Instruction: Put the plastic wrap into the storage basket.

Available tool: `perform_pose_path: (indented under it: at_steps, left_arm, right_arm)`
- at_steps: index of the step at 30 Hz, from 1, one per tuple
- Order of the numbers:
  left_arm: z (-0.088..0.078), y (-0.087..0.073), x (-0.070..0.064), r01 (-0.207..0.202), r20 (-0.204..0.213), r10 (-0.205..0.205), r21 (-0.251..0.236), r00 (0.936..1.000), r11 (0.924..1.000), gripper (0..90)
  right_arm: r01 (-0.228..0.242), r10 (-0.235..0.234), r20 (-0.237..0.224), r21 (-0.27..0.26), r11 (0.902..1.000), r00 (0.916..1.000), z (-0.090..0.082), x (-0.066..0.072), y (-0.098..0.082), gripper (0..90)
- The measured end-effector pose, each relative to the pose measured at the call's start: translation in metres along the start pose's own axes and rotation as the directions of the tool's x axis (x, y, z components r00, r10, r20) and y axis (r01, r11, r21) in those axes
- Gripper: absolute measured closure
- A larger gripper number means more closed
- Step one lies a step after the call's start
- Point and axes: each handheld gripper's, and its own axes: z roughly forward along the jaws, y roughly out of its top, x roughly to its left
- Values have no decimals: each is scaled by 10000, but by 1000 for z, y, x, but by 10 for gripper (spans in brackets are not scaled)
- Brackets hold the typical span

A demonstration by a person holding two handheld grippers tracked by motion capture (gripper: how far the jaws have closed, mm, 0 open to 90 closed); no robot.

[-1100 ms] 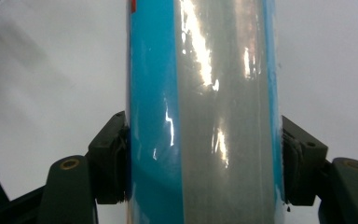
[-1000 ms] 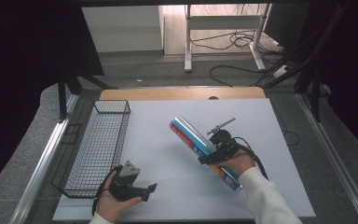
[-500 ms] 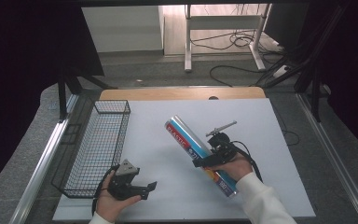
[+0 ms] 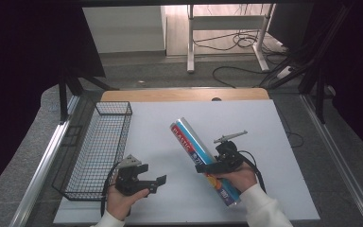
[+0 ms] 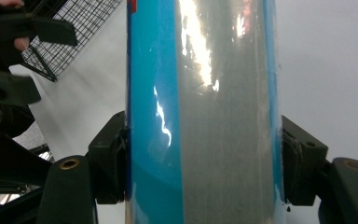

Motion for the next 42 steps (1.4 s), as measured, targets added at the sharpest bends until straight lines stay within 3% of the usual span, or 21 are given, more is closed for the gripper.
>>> perform_pose_path:
  at_steps: [4, 5, 6, 9, 12, 14, 15, 16, 17, 21, 22, 23, 26, 28, 31, 32, 35, 37, 40, 42]
  left_arm:
    - [12, 14, -1, 579, 787, -561, -203, 9953, 9981, 92]
    - [12, 14, -1, 579, 787, -561, -203, 9953, 9981, 92]
    - [19, 21, -3, 761, 1261, -732, -185, 9893, 9969, 93]
    - [31, 31, -4, 1240, 1945, -1160, -292, 9740, 9919, 94]
    - [40, 38, -4, 1562, 2122, -1456, -339, 9663, 9871, 107]
    - [46, 42, -3, 1957, 2343, -1822, -354, 9549, 9800, 126]
    - [46, 42, -3, 1957, 2343, -1822, -354, 9549, 9800, 128]
    - [51, 46, -1, 2213, 2546, -2056, -343, 9449, 9746, 140]
    - [53, 48, 0, 2255, 2654, -2094, -315, 9411, 9737, 139]
    - [59, 52, 1, 2320, 2829, -2148, -283, 9348, 9723, 127]
    - [64, 54, 3, 2661, 2992, -2467, -252, 9218, 9636, 129]
    - [68, 55, 4, 2775, 3118, -2583, -180, 9144, 9606, 128]
    - [74, 56, 4, 2839, 3237, -2624, -204, 9091, 9586, 121]
    - [80, 58, 4, 3142, 3418, -2942, -33, 8925, 9493, 139]
    - [86, 58, 4, 3121, 3475, -2969, 129, 8894, 9500, 177]
    - [86, 58, 4, 3212, 3444, -3056, 123, 8877, 9469, 185]
    - [84, 59, 12, 3617, 3781, -3480, 368, 8579, 9316, 223]
    - [83, 59, 14, 3690, 3933, -3536, 386, 8487, 9286, 243]
    - [80, 61, 16, 3668, 4099, -3486, 363, 8429, 9296, 268]
    - [77, 62, 18, 3825, 4297, -3607, 382, 8278, 9232, 280]
  right_arm:
    - [66, -66, 70, 4, 10000, 10000, 2, 3, -2, 322]
    - [66, -66, 70, 4, 10000, 10000, 2, 3, -2, 322]
    - [85, -85, 25, -30, 10000, 10000, 4, 5, -3, 322]
    - [87, -87, 65, -67, 9999, 9999, 6, 7, -3, 322]
    - [22, -19, 174, -193, 9998, 9998, 9, 10, -2, 322]
    - [-18, 22, 156, -266, 9996, 9999, 10, 11, -1, 322]
    - [-18, 22, 156, -266, 9996, 9999, 10, 11, -1, 322]
    - [23, -17, 179, -324, 9995, 9998, 11, 13, 0, 322]
    - [52, -47, 177, -307, 9995, 9998, 11, 13, 1, 322]
    - [59, -54, 163, -340, 9994, 9999, 15, 16, 2, 322]
    - [130, -124, 185, -360, 9993, 9998, 17, 19, 2, 321]
    - [112, -107, 156, -370, 9993, 9998, 18, 19, 3, 321]
    - [205, -195, 225, -444, 9988, 9996, 22, 24, 4, 322]
    - [235, -225, 198, -504, 9985, 9996, 25, 27, 5, 322]
    - [307, -301, 110, -503, 9983, 9995, 31, 32, 9, 321]
    - [356, -351, 123, -457, 9983, 9993, 32, 34, 10, 321]
    - [431, -421, 225, -462, 9980, 9989, 34, 36, 12, 321]
    - [441, -430, 262, -427, 9981, 9987, 35, 37, 12, 321]
    - [494, -483, 259, -469, 9977, 9985, 36, 39, 13, 319]
    - [549, -538, 234, -518, 9971, 9983, 35, 40, 14, 319]
